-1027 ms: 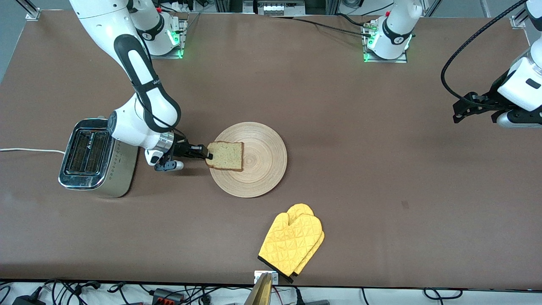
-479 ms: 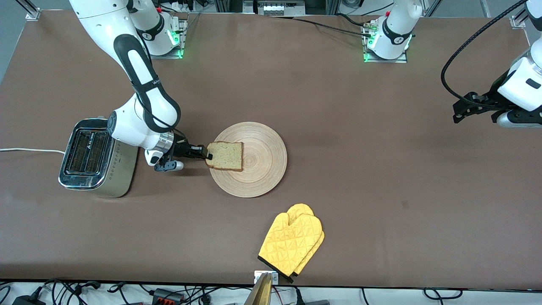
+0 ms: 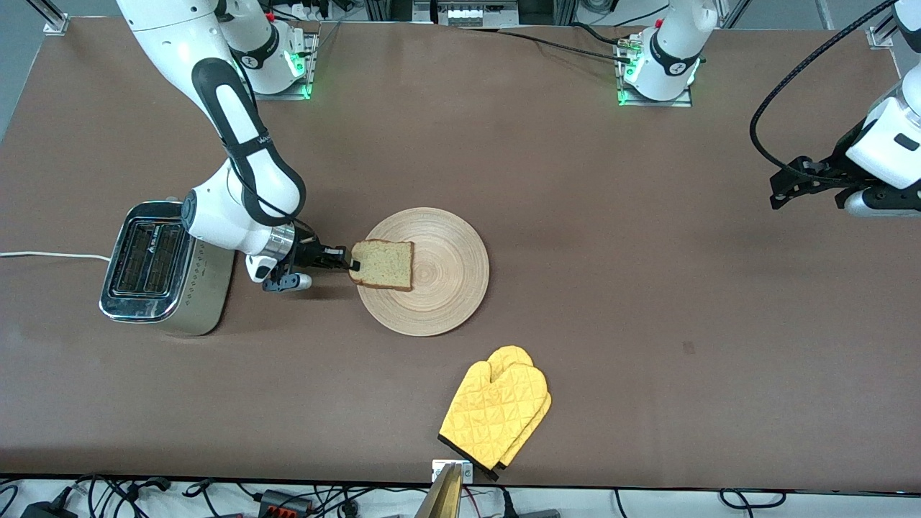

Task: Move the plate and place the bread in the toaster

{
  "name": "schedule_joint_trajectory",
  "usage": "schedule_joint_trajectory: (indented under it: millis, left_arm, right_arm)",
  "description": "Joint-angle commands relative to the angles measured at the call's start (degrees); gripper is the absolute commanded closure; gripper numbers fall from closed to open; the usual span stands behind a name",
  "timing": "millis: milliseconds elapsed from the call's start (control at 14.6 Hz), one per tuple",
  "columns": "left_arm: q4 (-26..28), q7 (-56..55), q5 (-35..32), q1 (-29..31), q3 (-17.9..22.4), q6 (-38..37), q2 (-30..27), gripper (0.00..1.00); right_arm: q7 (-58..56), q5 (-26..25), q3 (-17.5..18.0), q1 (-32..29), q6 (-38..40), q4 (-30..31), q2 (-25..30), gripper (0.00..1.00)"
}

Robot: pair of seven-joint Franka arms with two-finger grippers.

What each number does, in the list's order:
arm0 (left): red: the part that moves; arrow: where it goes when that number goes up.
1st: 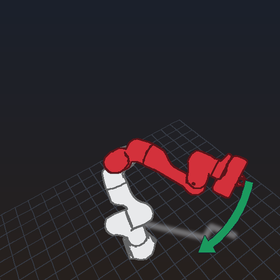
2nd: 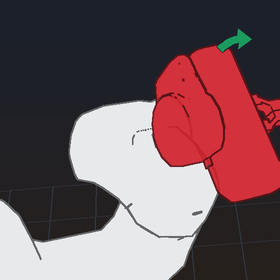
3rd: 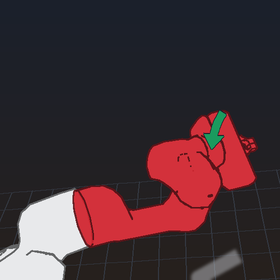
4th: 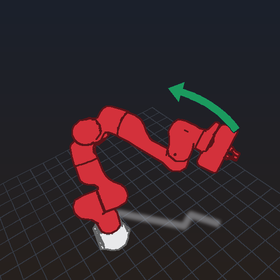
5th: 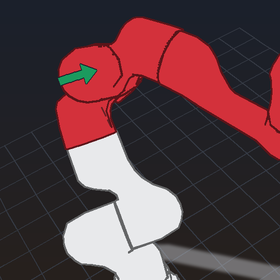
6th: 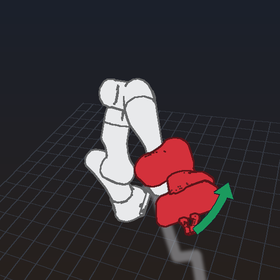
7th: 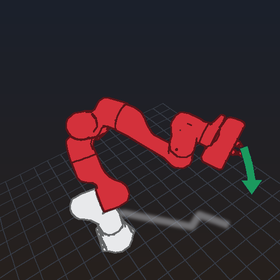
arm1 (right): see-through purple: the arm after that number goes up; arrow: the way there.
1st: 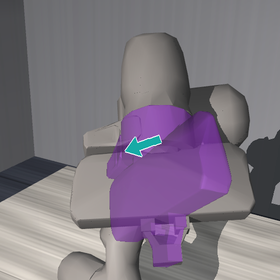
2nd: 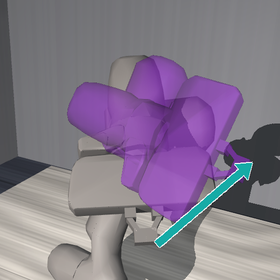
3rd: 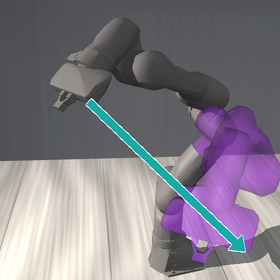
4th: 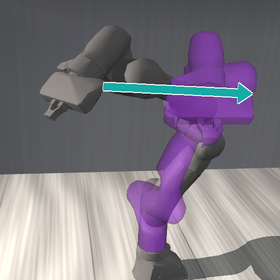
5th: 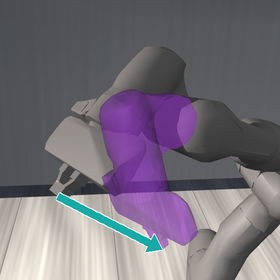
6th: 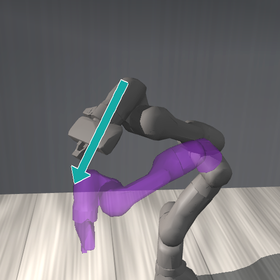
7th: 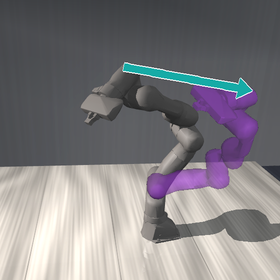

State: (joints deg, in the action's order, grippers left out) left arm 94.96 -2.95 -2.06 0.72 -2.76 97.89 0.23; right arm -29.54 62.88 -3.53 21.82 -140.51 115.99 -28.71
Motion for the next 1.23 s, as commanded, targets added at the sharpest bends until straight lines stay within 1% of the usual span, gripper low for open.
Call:
schedule_joint_trajectory:
  millis: [0,342,479,890,1164]
  left_arm:
    - [-1.71,0.49,0.91,0.59,-0.31,-1.39,0.73,0.0]
    - [-1.8,0.49,0.91,0.59,-0.31,-1.47,0.73,0.0]
    - [-1.8,0.49,0.91,0.59,-0.31,-1.47,0.73,0.0]
    - [-1.8,0.49,0.91,0.59,-0.31,-1.47,0.73,0.0]
    - [-1.8,0.49,0.91,0.59,-0.31,-1.39,0.73,0.0]
  right_arm:
    - [0.1,-0.56,0.1,-0.46,1.55,-0.68,0.76,1.0]
    - [2.82,-0.74,-0.95,-0.38,4.89,-1.38,1.99,1.0]
    - [3.78,-1.96,-1.31,-0.38,6.21,-1.56,2.17,1.0]
    - [11.69,-1.88,-1.48,-0.38,9.64,-3.49,2.43,1.0]
    - [12.23,-2.75,-1.57,0.41,9.56,-3.93,2.34,1.0]
